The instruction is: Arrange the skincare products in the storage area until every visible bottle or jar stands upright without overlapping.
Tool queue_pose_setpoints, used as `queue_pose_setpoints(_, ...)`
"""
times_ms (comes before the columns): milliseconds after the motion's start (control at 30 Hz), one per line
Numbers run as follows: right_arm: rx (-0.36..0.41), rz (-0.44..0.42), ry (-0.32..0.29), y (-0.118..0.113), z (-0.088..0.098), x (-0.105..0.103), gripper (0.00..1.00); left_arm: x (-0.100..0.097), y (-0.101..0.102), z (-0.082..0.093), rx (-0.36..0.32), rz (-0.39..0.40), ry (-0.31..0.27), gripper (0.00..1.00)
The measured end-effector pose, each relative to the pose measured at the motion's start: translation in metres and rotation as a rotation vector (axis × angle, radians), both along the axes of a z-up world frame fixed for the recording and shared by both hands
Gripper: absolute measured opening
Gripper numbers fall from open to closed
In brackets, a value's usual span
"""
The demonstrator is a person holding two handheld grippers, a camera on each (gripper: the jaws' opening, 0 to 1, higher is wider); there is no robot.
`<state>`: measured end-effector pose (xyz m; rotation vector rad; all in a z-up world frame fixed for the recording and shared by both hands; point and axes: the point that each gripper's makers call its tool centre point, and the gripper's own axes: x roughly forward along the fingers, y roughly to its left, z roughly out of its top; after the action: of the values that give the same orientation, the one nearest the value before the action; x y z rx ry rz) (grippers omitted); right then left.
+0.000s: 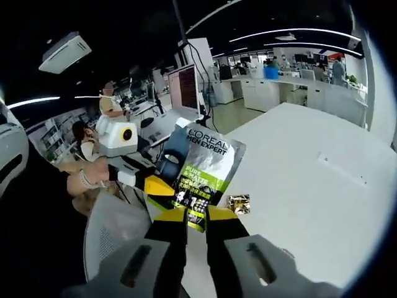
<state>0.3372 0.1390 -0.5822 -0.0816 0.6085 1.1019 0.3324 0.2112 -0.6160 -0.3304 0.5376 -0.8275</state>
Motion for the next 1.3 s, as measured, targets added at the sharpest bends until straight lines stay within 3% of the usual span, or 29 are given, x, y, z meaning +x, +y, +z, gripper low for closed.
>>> queue_pose_setpoints(233,0.046,-0.023,0.056,0.005,-0.017,-0.016,0.1,-0.014,0.002,-0.006,-0.001,-0.008,0.028,0.0)
queue_pose_setpoints(367,0.036,-0.045,0.07,0.005,-0.031,-0.025,0.11,-0.024,0.0,-0.01,0.003,-0.033,0.049,0.0)
queue_pose_setpoints(667,0.062,-0.09,0.183,0.001,-0.07,-0.047,0.11,-0.04,-0.004,-0.012,0.001,-0.079,0.078,0.0)
queue_pose_setpoints(833,0.199,-0.141,0.285,0.003,-0.077,-0.052,0.11,-0.049,-0.012,-0.016,0.011,-0.102,0.101,0.0)
queue_pose_setpoints(967,0.233,-0.179,0.32,0.002,-0.088,-0.053,0.12,-0.056,-0.02,-0.017,-0.003,-0.121,0.117,0.0)
queue_pose_setpoints(1067,0.323,-0.207,0.384,0.004,-0.089,-0.054,0.14,-0.06,-0.024,-0.017,-0.006,-0.133,0.123,0.0)
queue_pose_setpoints(1133,0.386,-0.207,0.436,0.007,-0.089,-0.057,0.14,-0.06,-0.023,-0.015,-0.018,-0.141,0.129,0.0)
queue_pose_setpoints(1300,0.45,-0.202,0.486,0.009,-0.092,-0.06,0.13,-0.064,-0.026,-0.009,-0.051,-0.161,0.131,0.0)
